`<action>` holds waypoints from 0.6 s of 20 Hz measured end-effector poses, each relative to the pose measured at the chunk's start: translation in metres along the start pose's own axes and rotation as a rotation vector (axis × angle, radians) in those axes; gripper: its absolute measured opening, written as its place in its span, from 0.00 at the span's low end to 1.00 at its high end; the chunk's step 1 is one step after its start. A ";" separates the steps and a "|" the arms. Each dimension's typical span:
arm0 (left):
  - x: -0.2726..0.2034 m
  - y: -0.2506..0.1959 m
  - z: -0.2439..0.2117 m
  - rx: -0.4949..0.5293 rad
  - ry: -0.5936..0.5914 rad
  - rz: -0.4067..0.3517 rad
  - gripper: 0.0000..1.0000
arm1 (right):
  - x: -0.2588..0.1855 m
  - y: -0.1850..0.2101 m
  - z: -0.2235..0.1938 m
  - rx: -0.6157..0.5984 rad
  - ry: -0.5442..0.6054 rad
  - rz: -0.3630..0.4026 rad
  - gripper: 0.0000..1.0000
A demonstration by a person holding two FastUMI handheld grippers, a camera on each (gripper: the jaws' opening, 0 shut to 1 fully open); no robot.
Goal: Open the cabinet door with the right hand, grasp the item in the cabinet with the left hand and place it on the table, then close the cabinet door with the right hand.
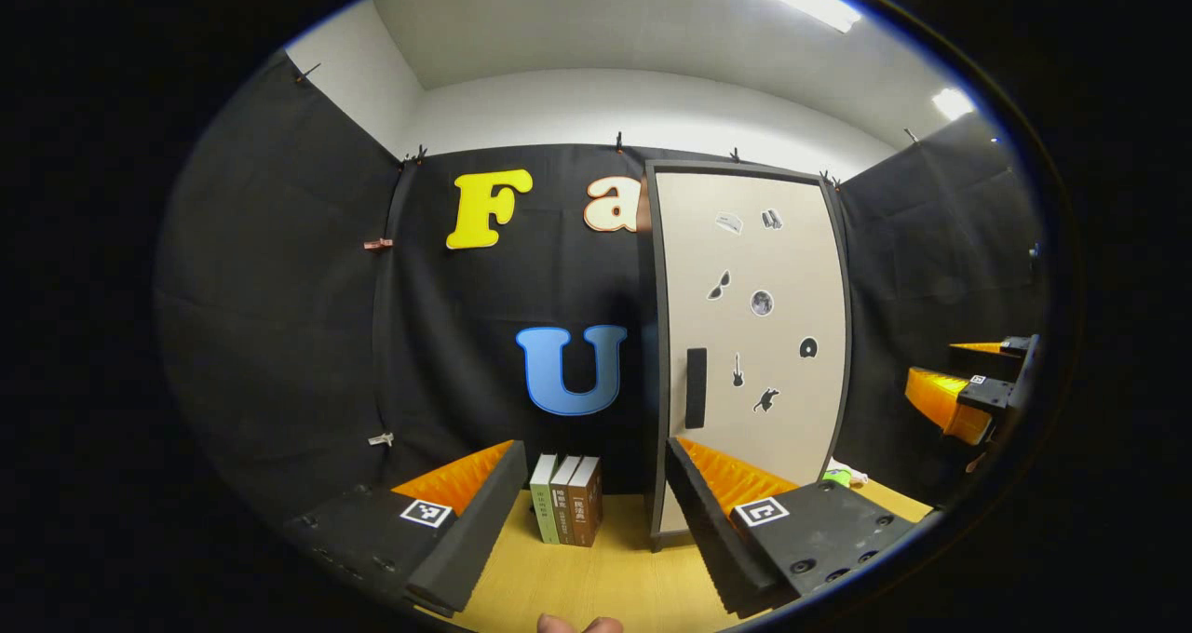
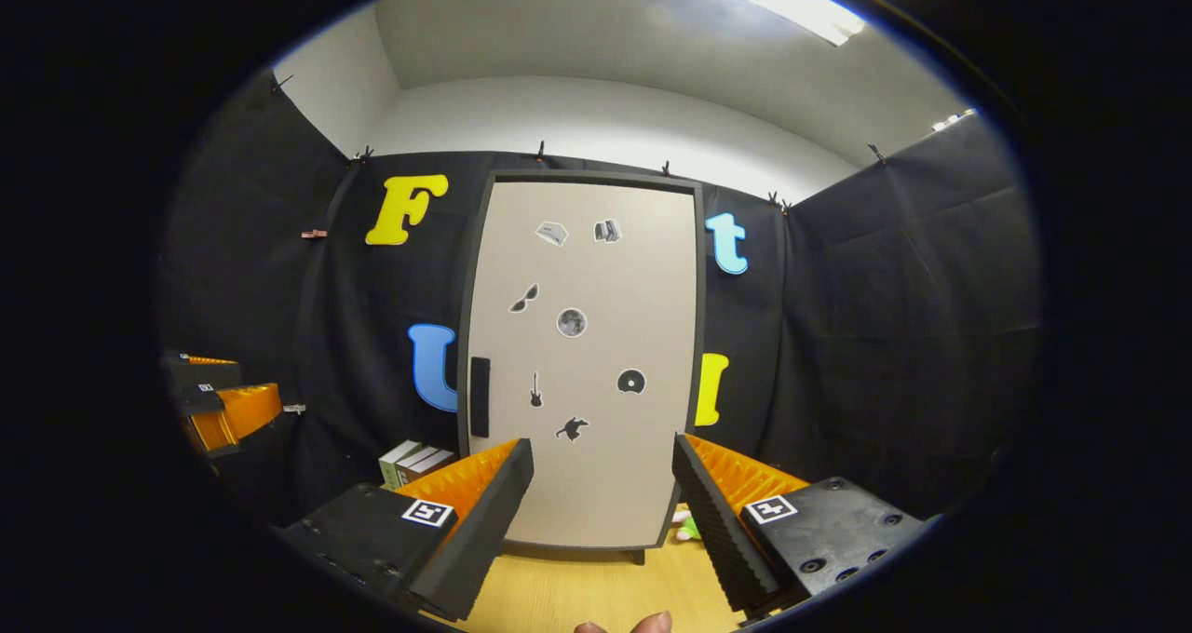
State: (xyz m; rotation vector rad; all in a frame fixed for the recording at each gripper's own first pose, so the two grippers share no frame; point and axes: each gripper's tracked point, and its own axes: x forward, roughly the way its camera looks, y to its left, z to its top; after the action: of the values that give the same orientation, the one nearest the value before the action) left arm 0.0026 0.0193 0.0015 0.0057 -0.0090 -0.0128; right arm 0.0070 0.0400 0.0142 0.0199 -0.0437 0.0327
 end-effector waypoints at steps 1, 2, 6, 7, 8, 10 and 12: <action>0.000 0.000 -0.001 -0.002 0.001 -0.004 0.94 | 0.008 0.007 0.003 -0.004 -0.017 0.012 0.97; 0.002 0.001 -0.003 -0.003 0.004 -0.008 0.94 | 0.016 0.015 0.005 -0.007 -0.025 0.026 0.97; 0.007 0.010 -0.003 -0.002 0.001 -0.006 0.94 | 0.054 0.048 -0.005 0.011 -0.004 0.076 0.97; 0.010 0.012 -0.003 0.000 0.001 -0.004 0.94 | 0.065 0.056 -0.008 0.007 -0.003 0.086 0.97; 0.012 0.014 -0.006 0.004 0.002 -0.004 0.94 | 0.076 0.064 -0.011 0.004 -0.005 0.093 0.97; 0.016 0.020 -0.010 0.012 0.008 -0.003 0.94 | 0.098 0.082 -0.022 0.007 0.008 0.111 0.97; 0.020 0.023 -0.016 0.002 0.015 -0.006 0.94 | 0.120 0.101 -0.033 0.015 0.024 0.133 0.97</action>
State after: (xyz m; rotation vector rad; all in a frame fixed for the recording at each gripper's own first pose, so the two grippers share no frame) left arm 0.0228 0.0426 -0.0143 0.0078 0.0062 -0.0189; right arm 0.1254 0.1452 -0.0113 0.0315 -0.0204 0.1663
